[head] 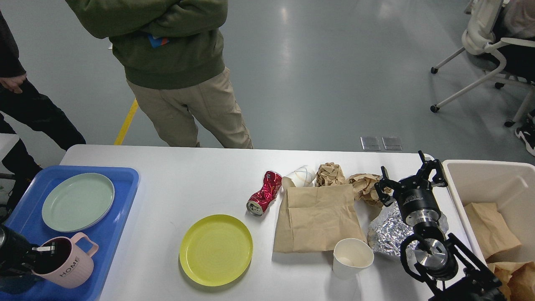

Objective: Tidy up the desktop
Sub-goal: 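Lower the pink mug onto the tray and open the left gripper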

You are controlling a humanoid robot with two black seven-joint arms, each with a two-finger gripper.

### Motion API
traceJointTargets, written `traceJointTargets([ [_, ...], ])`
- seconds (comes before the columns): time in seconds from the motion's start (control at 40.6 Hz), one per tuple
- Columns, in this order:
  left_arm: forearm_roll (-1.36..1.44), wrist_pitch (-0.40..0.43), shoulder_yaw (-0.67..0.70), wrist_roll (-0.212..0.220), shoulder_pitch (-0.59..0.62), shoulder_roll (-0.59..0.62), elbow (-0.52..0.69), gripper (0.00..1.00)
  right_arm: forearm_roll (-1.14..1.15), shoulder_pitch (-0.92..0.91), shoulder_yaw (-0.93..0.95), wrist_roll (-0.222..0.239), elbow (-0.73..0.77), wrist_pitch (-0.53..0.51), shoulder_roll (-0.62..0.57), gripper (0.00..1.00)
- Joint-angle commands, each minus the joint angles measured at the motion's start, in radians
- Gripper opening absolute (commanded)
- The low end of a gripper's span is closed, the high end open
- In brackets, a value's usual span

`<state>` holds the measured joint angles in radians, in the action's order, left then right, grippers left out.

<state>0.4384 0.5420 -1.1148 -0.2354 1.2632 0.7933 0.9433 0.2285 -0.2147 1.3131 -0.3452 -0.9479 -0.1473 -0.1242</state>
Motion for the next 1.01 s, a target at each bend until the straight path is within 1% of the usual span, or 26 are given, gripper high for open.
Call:
traceJointTargets([
  [0.0,-0.004,-0.002,-0.002,0.001,-0.002,-0.002,0.000,0.09,0.000,0.000,0.000,0.000,0.000,0.000,0.000,1.00],
  [0.148,-0.015,-0.023,0.000,0.001,-0.008,-0.003,-0.001,0.38,0.000,0.000,0.000,0.000,0.000,0.000,0.000,1.00],
  [0.197,-0.026,-0.036,0.000,0.007,-0.008,-0.003,-0.001,0.46,0.000,0.000,0.000,0.000,0.000,0.000,0.000,1.00],
  [0.246,-0.035,-0.045,0.000,0.013,-0.008,-0.003,-0.001,0.56,0.000,0.000,0.000,0.000,0.000,0.000,0.000,1.00],
  [0.271,-0.038,-0.050,0.000,0.013,-0.010,-0.005,-0.001,0.61,0.000,0.000,0.000,0.000,0.000,0.000,0.000,1.00],
  [0.296,-0.040,-0.051,0.000,0.010,-0.007,-0.003,0.000,0.73,0.000,0.000,0.000,0.000,0.000,0.000,0.000,1.00],
  [0.345,-0.040,-0.034,-0.002,0.010,-0.002,0.001,0.003,0.82,0.000,0.000,0.000,0.000,0.000,0.000,0.000,1.00],
  [0.444,-0.038,-0.014,-0.017,0.008,0.022,0.018,0.023,0.87,0.000,0.000,0.000,0.000,0.000,0.000,0.000,1.00],
  [0.493,-0.038,0.027,-0.031,0.010,0.062,0.043,0.038,0.90,0.000,0.000,0.000,0.000,0.000,0.000,0.000,1.00],
  [0.567,-0.038,0.075,-0.071,0.008,0.116,0.057,0.043,0.91,0.000,0.000,0.000,0.000,0.000,0.000,0.000,1.00],
  [0.641,-0.040,0.114,-0.123,0.008,0.185,0.057,0.054,0.93,0.000,0.000,0.000,0.000,0.000,0.000,0.000,1.00],
  [0.715,-0.040,0.141,-0.187,0.008,0.258,0.055,0.089,0.93,0.000,0.000,0.000,0.000,0.000,0.000,0.000,1.00],
  [0.764,-0.040,0.144,-0.230,0.007,0.313,0.052,0.123,0.93,0.000,0.000,0.000,0.000,0.000,0.000,0.000,1.00],
  [0.789,-0.044,0.144,-0.276,0.007,0.371,0.046,0.162,0.93,0.000,0.000,0.000,0.000,0.000,0.000,0.000,1.00],
  [0.912,-0.076,0.144,-0.390,0.008,0.521,0.027,0.255,0.93,0.000,0.000,0.000,0.000,0.000,0.000,0.000,1.00],
  [0.986,-0.142,0.139,-0.508,0.010,0.672,-0.024,0.352,0.93,0.000,0.000,0.000,0.000,0.000,0.000,-0.002,1.00],
])
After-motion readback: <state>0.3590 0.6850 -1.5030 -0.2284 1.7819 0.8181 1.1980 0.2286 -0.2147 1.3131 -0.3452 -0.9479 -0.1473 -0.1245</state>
